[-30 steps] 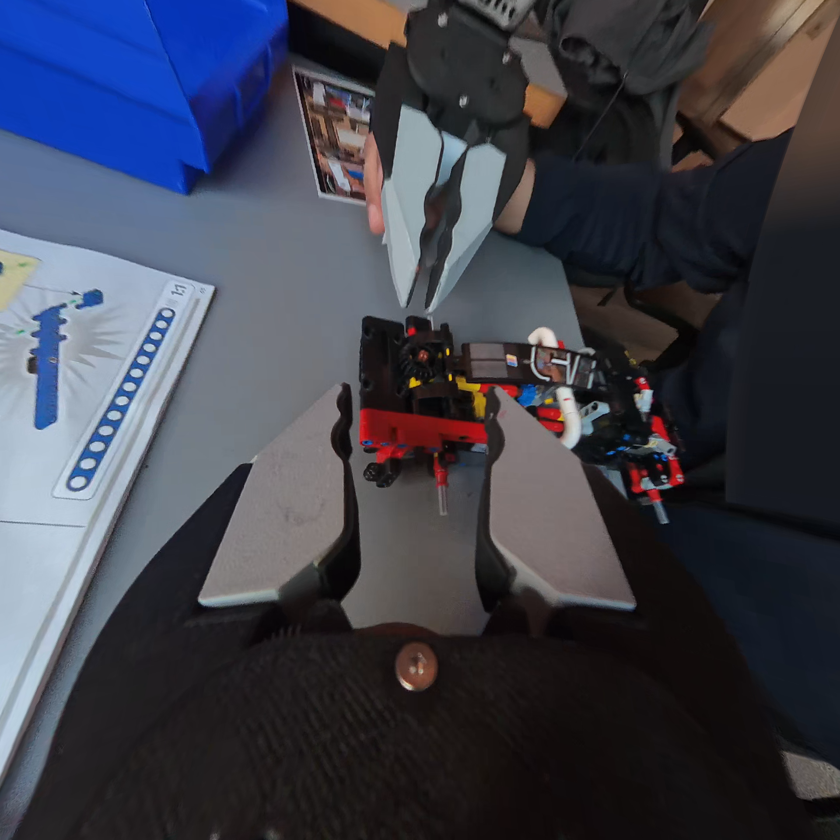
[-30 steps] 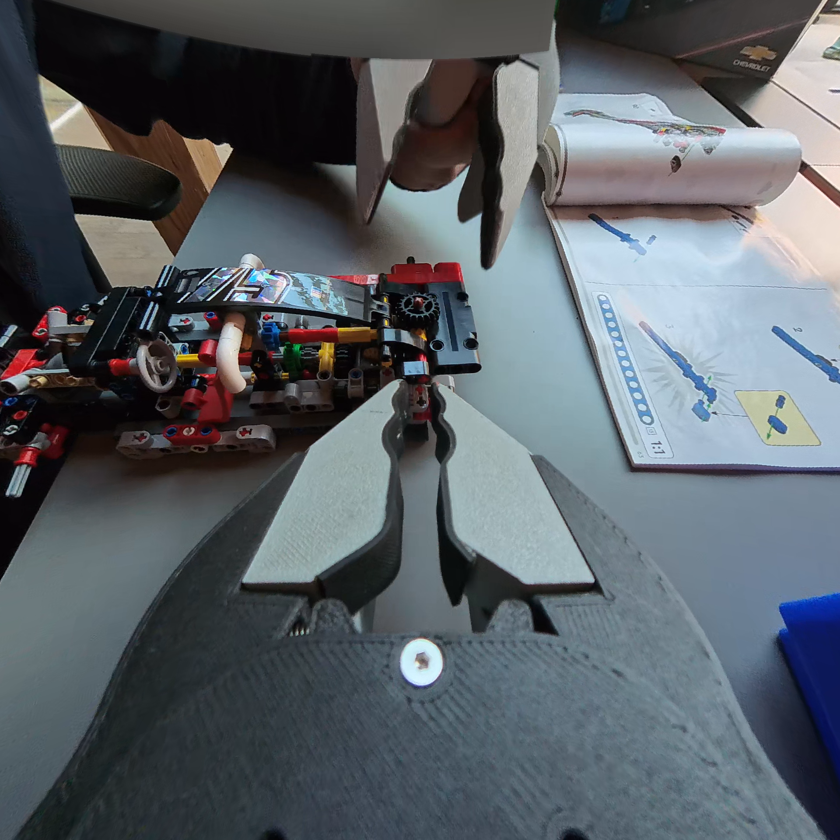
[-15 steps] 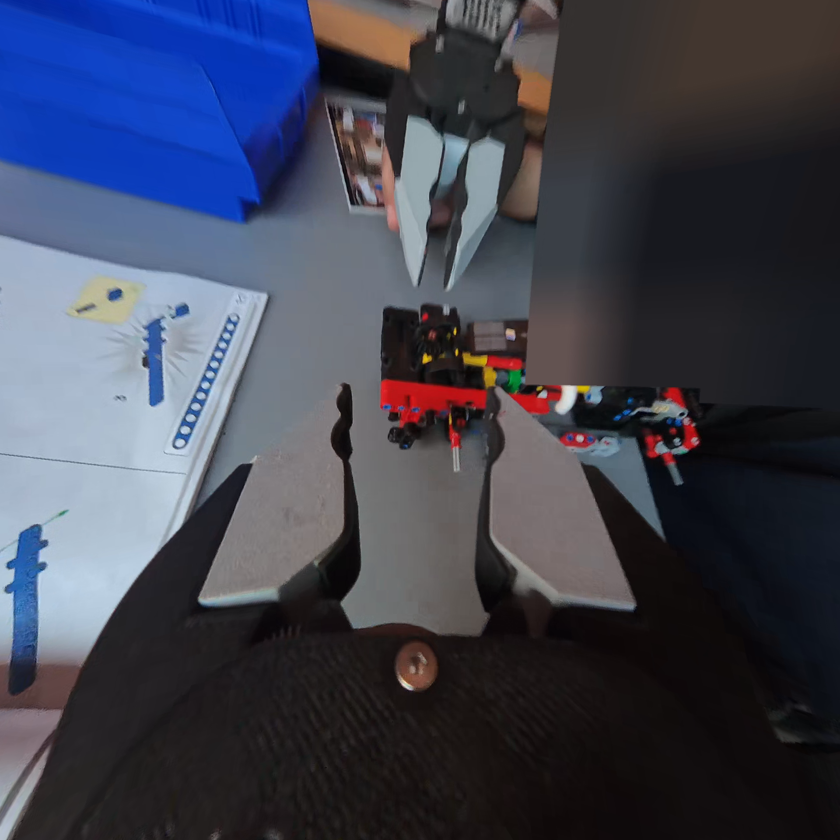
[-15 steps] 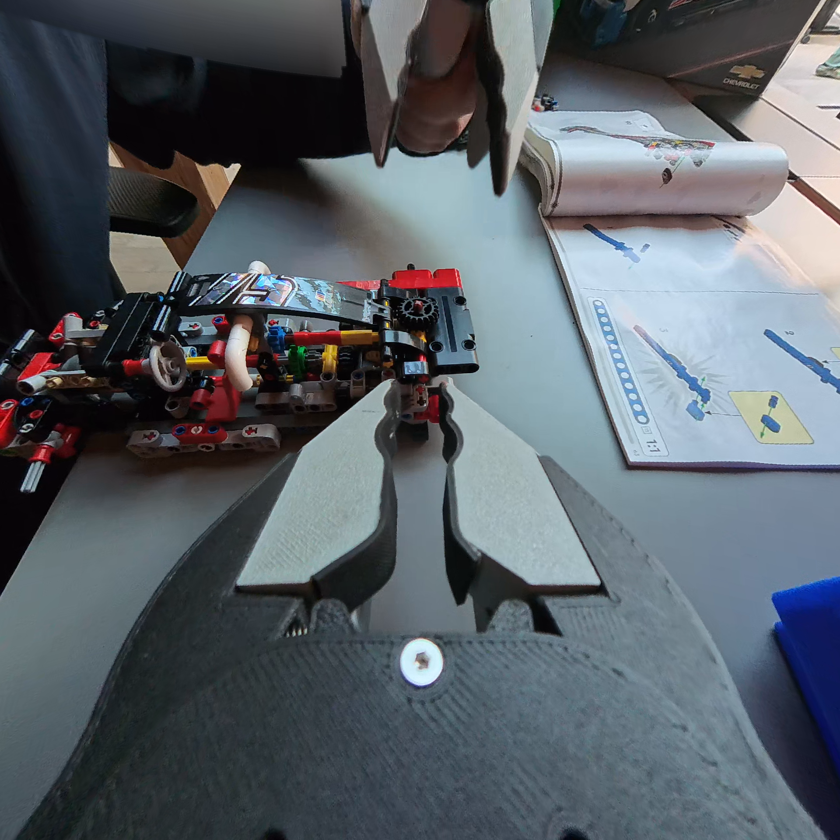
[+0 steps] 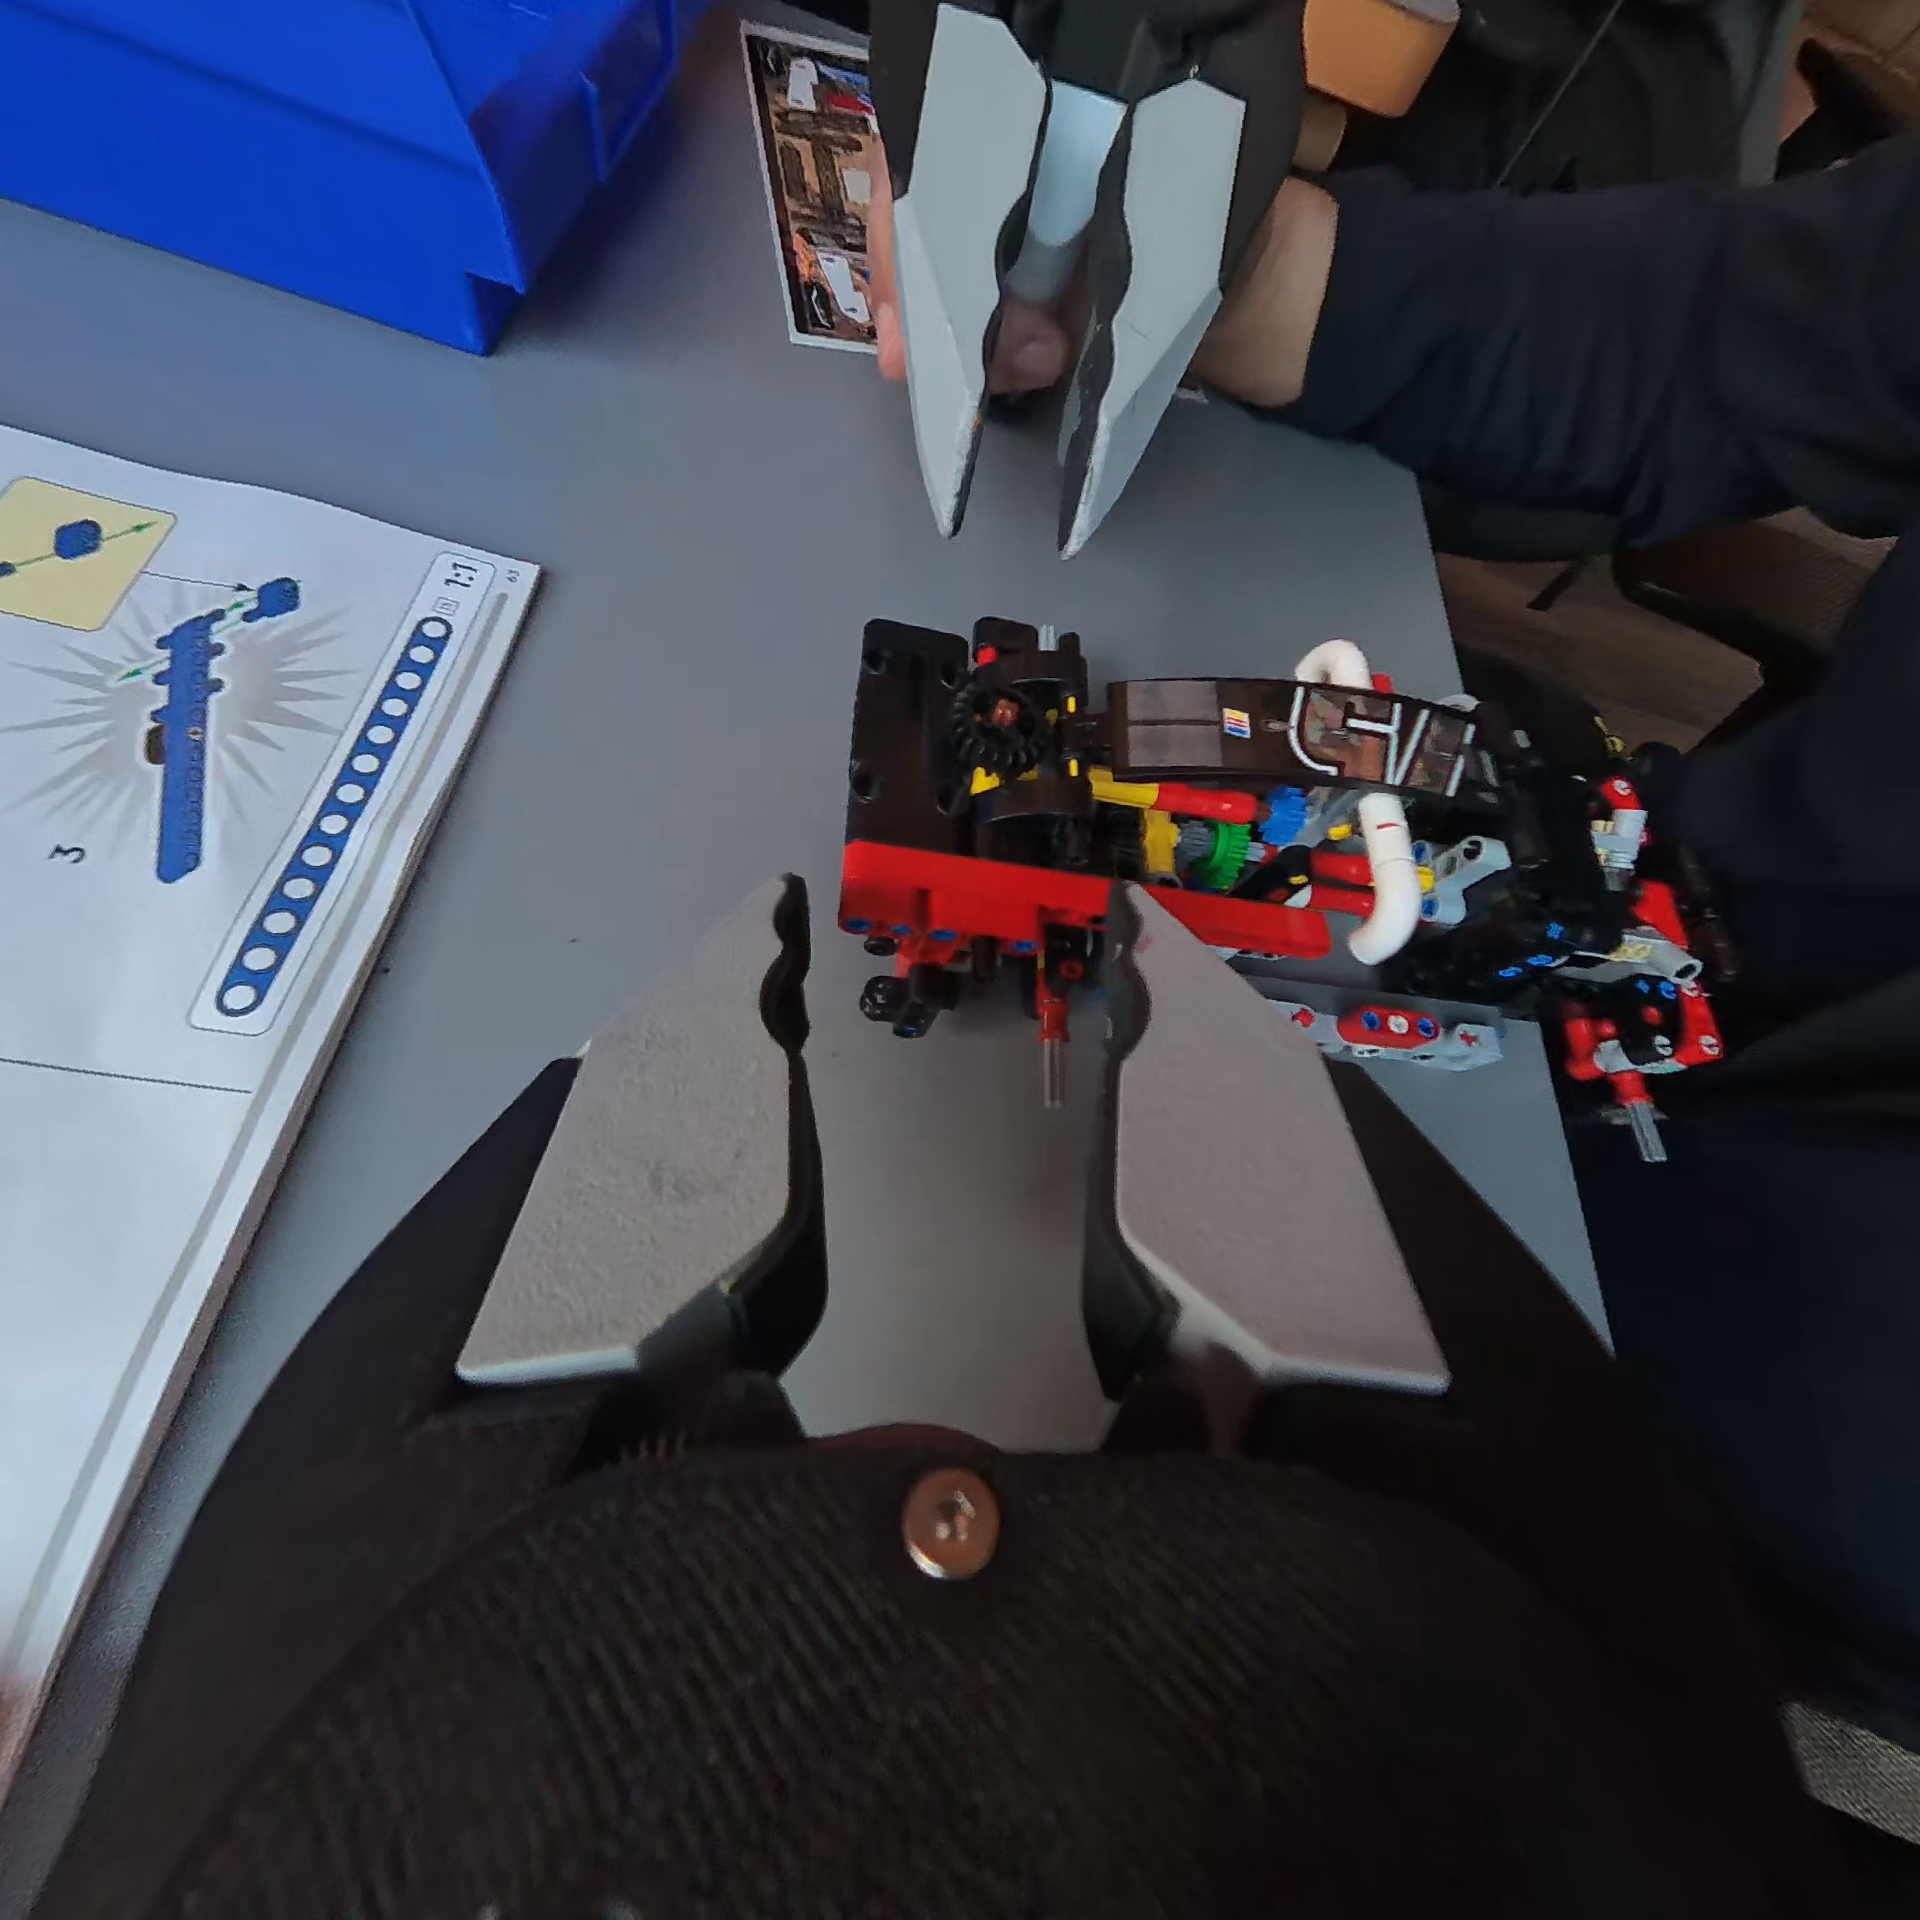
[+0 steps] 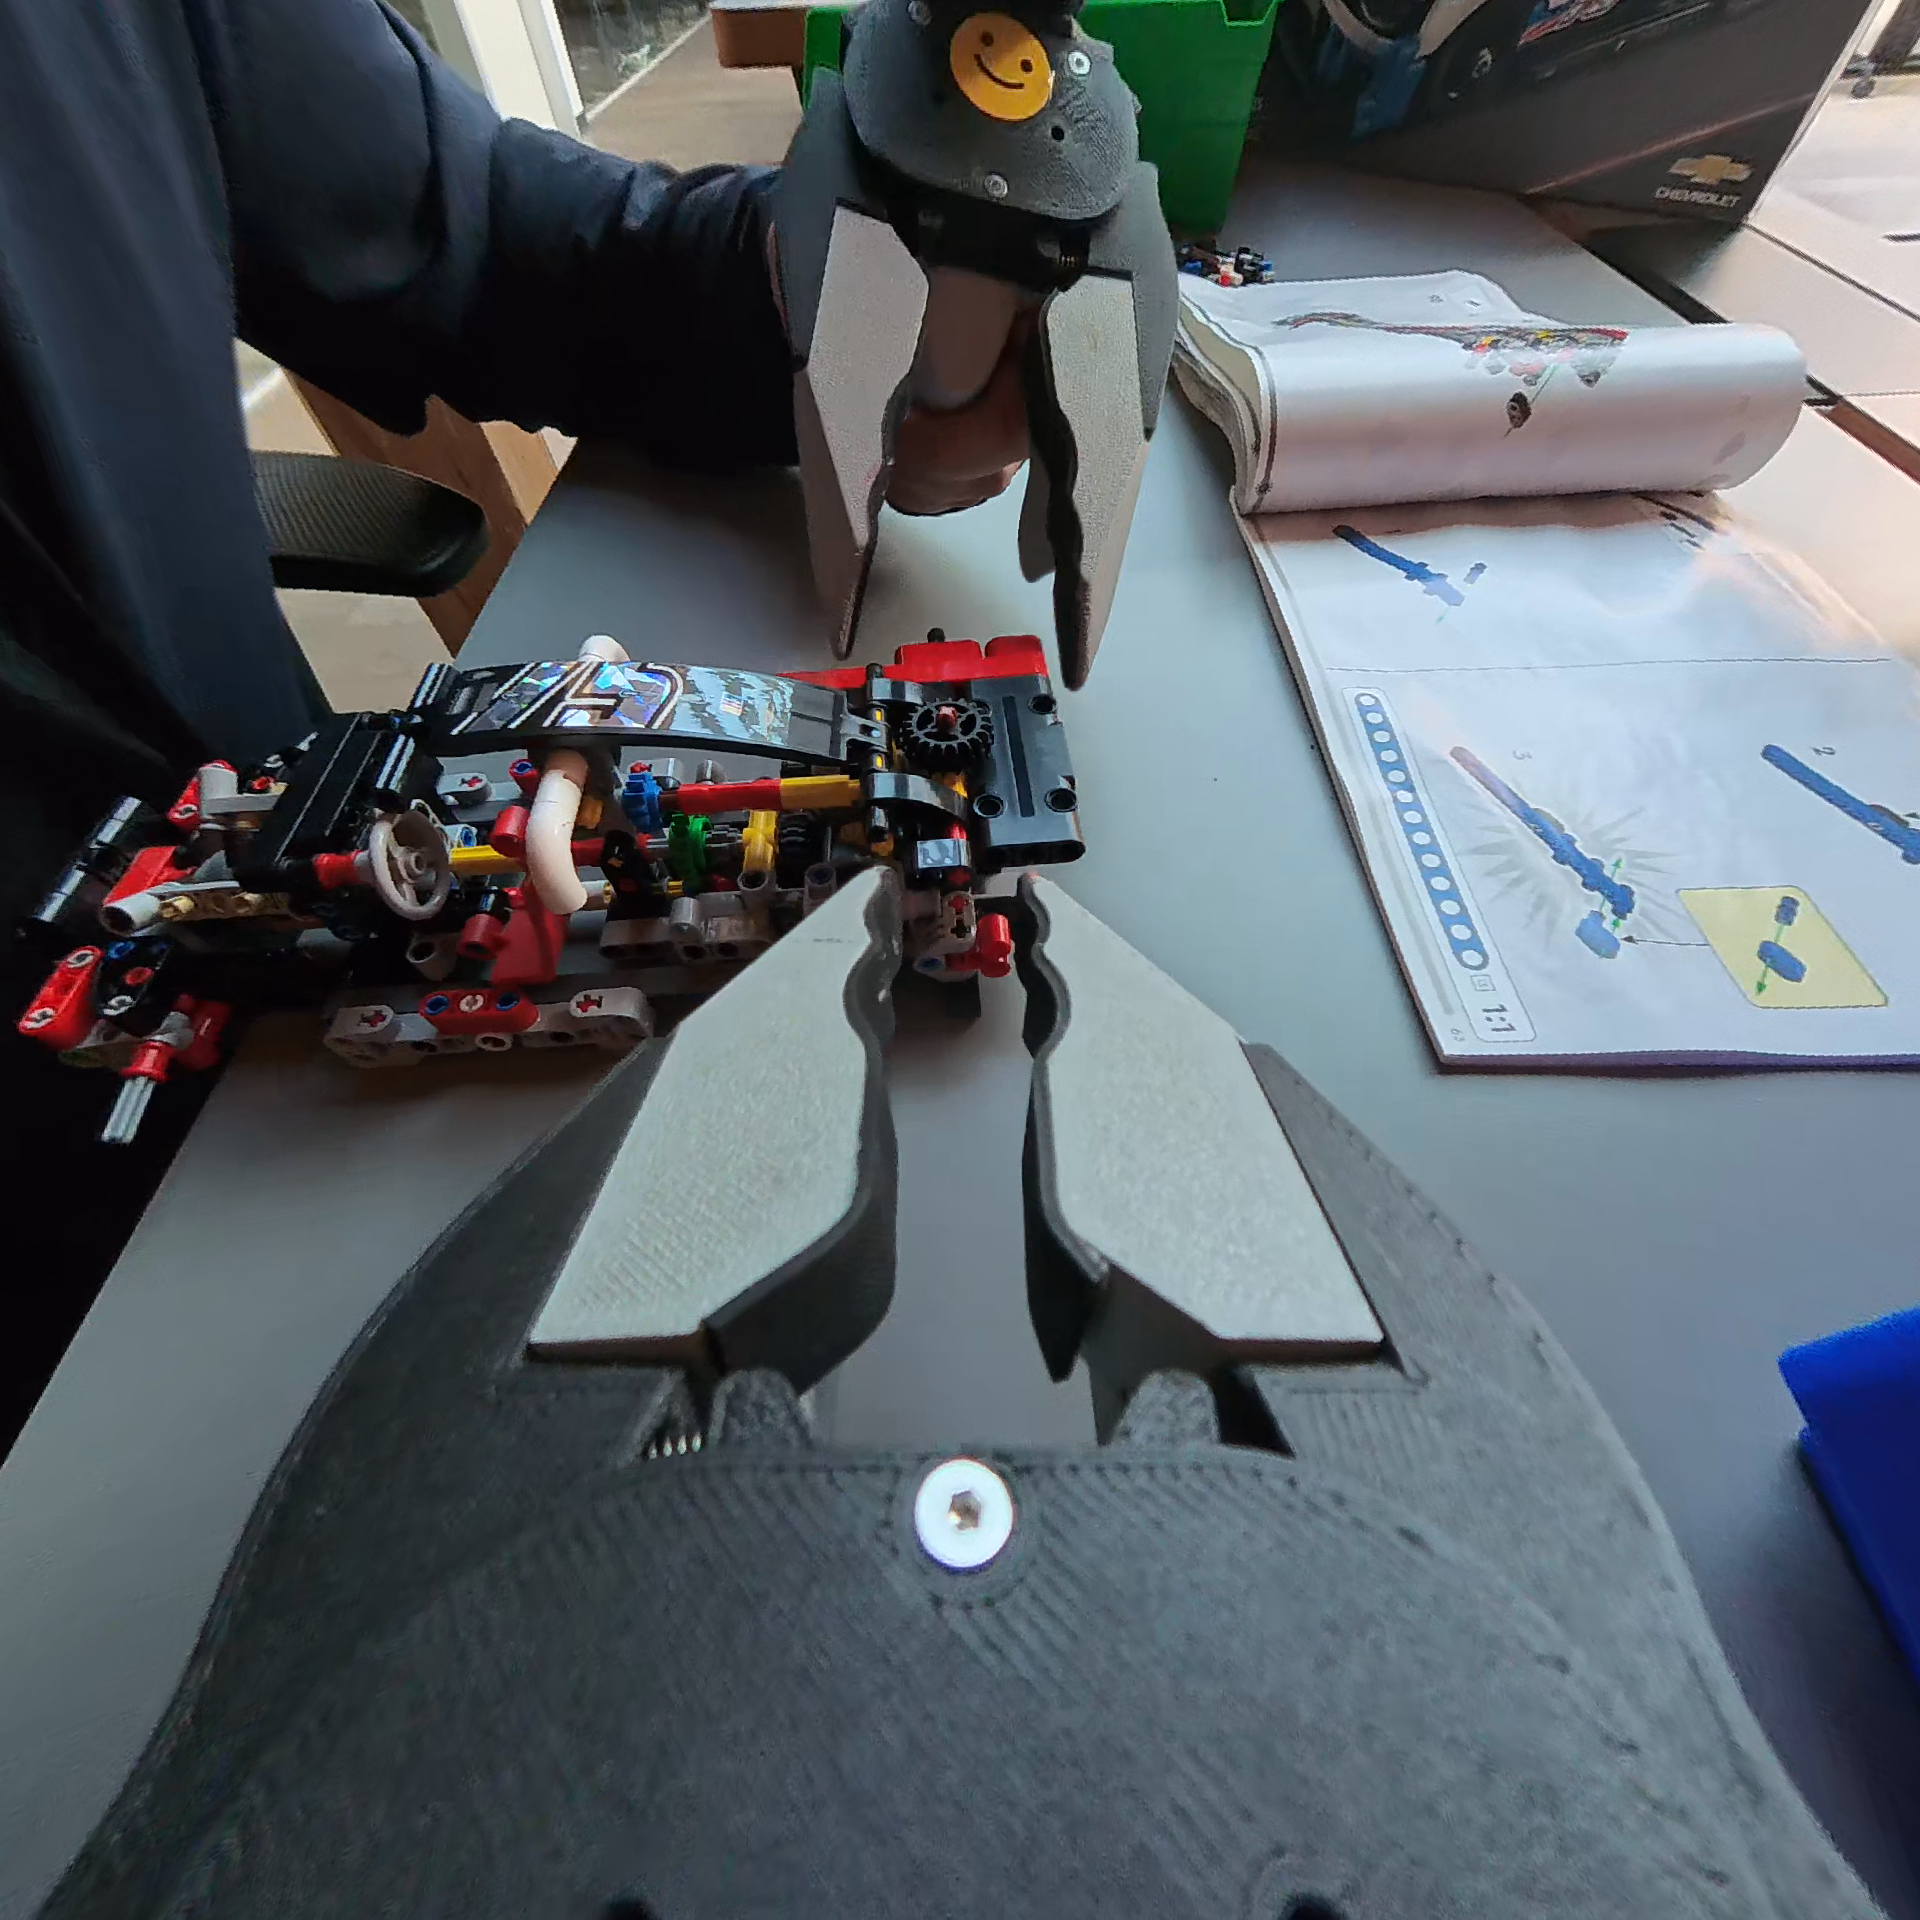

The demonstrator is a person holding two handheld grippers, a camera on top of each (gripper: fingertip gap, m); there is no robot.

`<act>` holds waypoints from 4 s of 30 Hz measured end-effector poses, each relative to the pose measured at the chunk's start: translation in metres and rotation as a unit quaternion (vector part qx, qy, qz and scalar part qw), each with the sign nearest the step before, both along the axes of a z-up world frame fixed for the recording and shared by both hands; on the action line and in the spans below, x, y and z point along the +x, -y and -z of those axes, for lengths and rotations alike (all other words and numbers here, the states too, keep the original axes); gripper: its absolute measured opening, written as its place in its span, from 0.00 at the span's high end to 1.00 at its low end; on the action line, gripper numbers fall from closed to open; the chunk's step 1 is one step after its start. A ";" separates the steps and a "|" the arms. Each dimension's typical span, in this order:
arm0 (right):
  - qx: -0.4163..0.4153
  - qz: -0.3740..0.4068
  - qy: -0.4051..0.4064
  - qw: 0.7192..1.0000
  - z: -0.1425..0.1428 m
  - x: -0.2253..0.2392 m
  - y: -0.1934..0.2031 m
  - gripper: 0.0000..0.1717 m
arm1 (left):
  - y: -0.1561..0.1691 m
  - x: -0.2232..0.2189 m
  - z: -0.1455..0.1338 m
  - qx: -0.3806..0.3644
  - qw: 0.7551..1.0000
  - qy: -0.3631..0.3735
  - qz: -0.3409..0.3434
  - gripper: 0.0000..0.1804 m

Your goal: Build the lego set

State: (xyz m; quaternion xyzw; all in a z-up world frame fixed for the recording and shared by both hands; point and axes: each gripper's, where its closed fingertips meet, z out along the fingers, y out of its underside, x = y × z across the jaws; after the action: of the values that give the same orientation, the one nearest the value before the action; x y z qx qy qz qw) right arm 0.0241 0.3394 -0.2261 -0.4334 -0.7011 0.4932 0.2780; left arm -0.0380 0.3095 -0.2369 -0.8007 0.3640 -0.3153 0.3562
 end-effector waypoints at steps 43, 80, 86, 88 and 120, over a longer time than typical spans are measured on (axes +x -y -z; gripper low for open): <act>0.028 -0.002 0.015 1.000 0.008 -0.002 0.007 0.89 | 0.007 0.010 0.008 -0.036 0.999 0.026 0.024 0.65; 0.031 -0.015 0.023 0.999 0.010 -0.006 0.012 1.00 | 0.004 0.014 0.007 -0.063 0.995 0.070 0.019 0.72; 0.038 -0.017 0.025 0.999 0.012 -0.006 0.013 0.97 | 0.005 0.016 0.009 -0.065 0.996 0.065 0.021 0.71; 0.039 -0.019 0.026 0.999 0.012 -0.005 0.013 0.97 | 0.005 0.016 0.009 -0.067 0.995 0.069 0.022 0.72; 0.044 -0.015 0.039 0.998 0.016 -0.008 0.012 1.00 | 0.005 0.028 0.012 -0.108 0.988 0.092 0.064 0.74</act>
State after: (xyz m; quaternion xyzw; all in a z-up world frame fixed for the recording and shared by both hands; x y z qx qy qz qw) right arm 0.0157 0.3271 -0.2423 -0.4293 -0.7386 0.4490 0.2619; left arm -0.0100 0.3042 -0.2484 -0.7772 0.3439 -0.4469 0.2792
